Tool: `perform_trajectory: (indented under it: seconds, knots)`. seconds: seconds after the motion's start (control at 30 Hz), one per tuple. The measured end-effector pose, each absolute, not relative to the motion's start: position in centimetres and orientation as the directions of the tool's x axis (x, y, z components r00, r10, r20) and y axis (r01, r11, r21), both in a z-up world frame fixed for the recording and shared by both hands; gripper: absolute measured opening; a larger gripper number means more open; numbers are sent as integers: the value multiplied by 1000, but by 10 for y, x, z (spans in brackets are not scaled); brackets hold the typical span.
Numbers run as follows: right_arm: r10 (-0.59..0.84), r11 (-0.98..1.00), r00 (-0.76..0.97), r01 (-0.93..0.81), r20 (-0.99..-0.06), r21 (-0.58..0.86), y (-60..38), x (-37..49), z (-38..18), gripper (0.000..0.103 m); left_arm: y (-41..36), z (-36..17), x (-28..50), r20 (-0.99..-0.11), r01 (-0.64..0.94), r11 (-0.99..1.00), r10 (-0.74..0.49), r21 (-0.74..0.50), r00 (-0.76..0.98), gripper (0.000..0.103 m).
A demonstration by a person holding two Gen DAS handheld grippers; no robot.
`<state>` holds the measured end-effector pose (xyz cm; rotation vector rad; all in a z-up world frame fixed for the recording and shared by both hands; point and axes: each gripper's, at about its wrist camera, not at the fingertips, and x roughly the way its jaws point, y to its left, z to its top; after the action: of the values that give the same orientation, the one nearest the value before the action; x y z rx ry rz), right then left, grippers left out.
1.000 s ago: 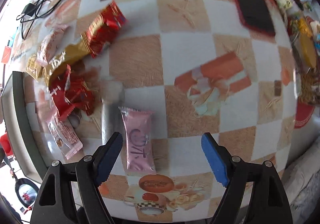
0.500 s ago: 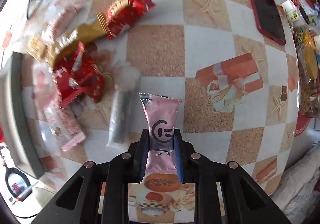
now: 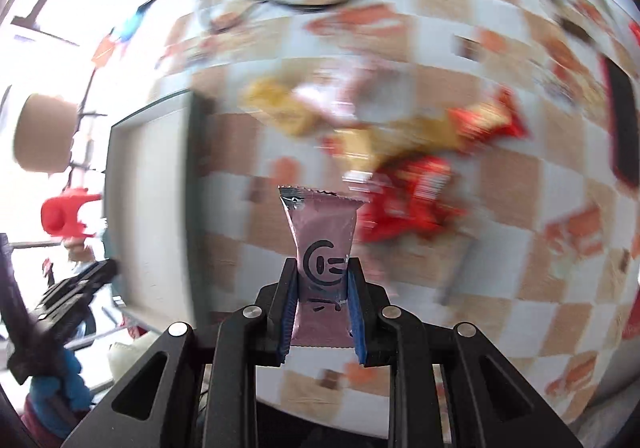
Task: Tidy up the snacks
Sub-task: 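Carry both bars over the white tray and open both tools to drop them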
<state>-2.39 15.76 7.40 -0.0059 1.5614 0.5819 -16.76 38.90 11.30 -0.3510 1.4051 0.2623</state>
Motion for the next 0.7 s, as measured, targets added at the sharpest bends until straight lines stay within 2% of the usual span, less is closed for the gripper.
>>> perform_trajectory:
  seconds: [0.33, 0.63, 0.7]
  knots:
    - [372, 749, -221, -502, -902, 432, 270, -63, 75, 25, 412, 93, -196, -994, -429, 901, -30, -71, 102, 25]
    - [362, 695, -298, -546, -883, 469, 304, -92, 69, 25, 418, 79, -206, -997, -419, 906, -32, -56, 64, 25]
    - [350, 688, -308, -556, -885, 466, 307, -96, 67, 25, 417, 77, -206, -998, -409, 911, -29, -50, 58, 28]
